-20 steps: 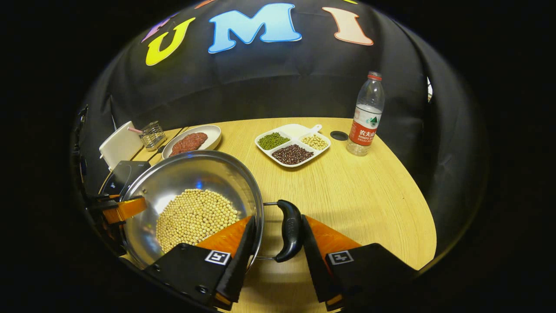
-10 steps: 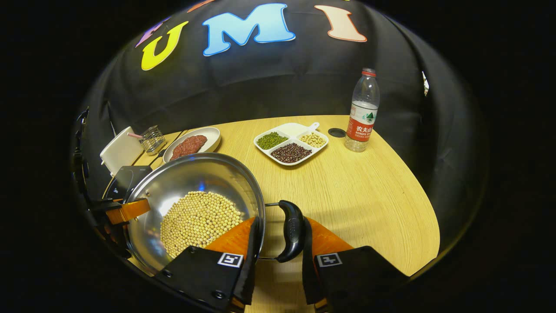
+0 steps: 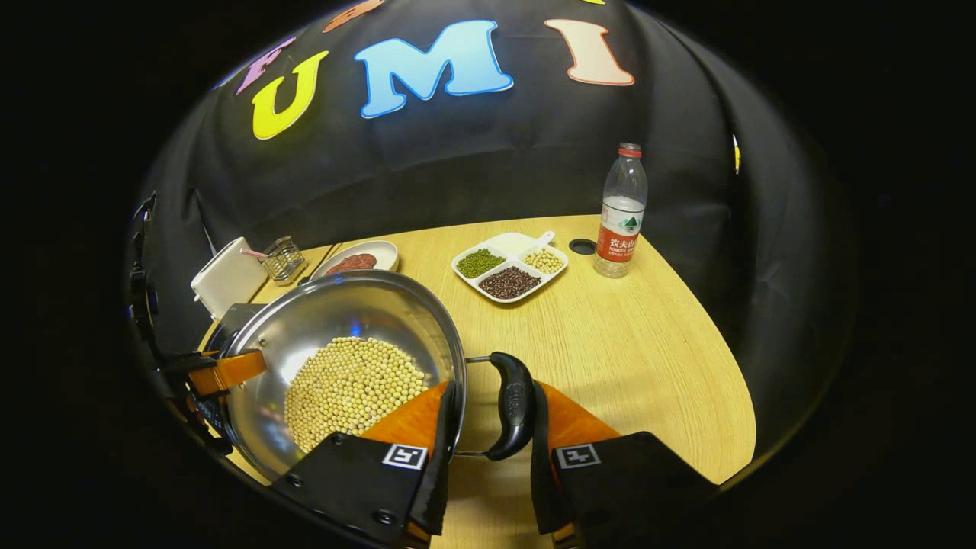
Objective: First push the handle of the pot to place it horizontally, then grasp the pot with both hands and set it on the induction cooktop.
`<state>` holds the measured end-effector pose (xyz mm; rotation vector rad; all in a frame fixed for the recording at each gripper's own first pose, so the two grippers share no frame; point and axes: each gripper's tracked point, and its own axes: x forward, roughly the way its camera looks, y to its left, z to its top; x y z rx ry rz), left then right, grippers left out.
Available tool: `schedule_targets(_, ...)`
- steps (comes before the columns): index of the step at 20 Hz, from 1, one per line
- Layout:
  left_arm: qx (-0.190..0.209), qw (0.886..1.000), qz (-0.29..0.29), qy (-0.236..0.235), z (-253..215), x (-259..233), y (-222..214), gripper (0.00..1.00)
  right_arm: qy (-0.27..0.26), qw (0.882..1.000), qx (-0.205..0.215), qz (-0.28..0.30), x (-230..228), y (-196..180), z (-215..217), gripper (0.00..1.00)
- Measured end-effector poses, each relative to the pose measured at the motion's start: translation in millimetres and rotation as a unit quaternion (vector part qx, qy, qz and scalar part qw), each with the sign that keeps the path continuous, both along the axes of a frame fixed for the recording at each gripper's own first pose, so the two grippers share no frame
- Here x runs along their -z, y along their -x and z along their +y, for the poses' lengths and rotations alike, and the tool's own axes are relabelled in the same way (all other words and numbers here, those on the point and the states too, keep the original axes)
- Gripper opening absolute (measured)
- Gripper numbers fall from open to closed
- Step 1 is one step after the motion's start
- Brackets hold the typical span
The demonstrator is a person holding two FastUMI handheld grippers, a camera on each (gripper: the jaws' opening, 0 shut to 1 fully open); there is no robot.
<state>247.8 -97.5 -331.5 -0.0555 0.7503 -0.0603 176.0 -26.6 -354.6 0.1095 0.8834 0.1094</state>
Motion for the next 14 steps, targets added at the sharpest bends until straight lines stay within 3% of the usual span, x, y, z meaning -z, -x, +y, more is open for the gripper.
schedule_targets(4,-0.002,1.000,-0.009,0.004,20.3,-16.7,6.6,0.51,-0.003,1.000,0.002,-0.010,-18.2,6.6,18.7,0.43)
schedule_targets(6,-0.002,1.000,-0.015,0.009,33.9,-23.5,8.0,0.56,0.001,1.000,0.003,-0.017,-26.4,7.2,31.8,0.47)
schedule_targets(7,-0.002,1.000,-0.017,0.013,41.8,-26.3,6.7,0.53,0.003,1.000,0.005,-0.022,-31.7,8.3,38.4,0.47)
schedule_targets(8,0.000,1.000,-0.017,0.017,48.8,-27.6,6.4,0.56,0.005,1.000,0.010,-0.026,-37.2,8.6,45.7,0.43)
schedule_targets(14,0.015,0.999,-0.025,0.025,106.1,-38.8,2.0,0.56,0.009,0.999,0.026,-0.036,-51.7,17.6,99.9,0.47)
